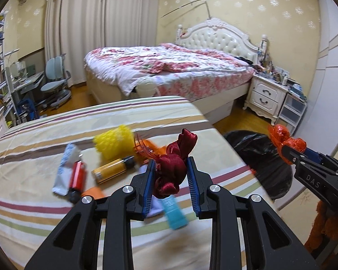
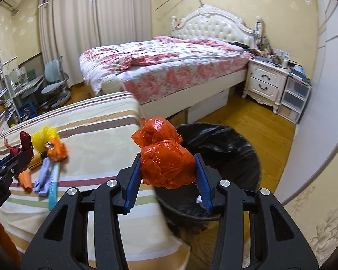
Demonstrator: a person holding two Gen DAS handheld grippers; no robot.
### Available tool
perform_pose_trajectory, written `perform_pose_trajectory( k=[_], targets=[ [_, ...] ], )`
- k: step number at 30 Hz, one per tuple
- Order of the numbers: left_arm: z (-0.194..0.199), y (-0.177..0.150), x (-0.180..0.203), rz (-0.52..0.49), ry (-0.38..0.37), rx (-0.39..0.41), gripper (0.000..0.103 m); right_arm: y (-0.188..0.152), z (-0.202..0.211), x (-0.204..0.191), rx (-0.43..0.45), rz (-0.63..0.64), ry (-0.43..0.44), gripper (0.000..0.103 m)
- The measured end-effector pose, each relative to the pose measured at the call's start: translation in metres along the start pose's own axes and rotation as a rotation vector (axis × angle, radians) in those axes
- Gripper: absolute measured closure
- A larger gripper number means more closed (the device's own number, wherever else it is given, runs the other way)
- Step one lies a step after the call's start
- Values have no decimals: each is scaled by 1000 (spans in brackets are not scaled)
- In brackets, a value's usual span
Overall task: Collect trash
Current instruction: 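Carry the cloth and orange bags over the bin and open both grippers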
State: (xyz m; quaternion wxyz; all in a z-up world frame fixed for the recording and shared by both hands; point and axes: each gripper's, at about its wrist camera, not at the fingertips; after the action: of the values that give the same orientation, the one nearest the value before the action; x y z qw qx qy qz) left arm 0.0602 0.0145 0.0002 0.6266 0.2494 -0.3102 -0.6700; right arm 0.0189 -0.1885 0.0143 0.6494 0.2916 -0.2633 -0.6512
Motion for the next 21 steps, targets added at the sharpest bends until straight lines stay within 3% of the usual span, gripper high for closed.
perform_pose_trajectory(
  k=[12, 21],
  targets=[
    [-50, 31, 86, -124, -55, 4, 74, 12, -33, 57, -5, -68, -76, 59],
    [-89, 41, 121, -170, -56, -41, 74, 13, -54, 77, -20, -94, -99, 59]
  ],
)
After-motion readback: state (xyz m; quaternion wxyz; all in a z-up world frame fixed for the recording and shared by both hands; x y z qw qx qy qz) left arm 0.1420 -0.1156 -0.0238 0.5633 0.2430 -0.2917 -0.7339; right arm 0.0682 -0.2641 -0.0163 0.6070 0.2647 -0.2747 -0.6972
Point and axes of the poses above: each gripper's, at about its wrist camera, not at the fingertips, and z roughly against the way its jaws point, x to its right, y to its top, and after that the axes turned 7 degrees about -x, right-handed
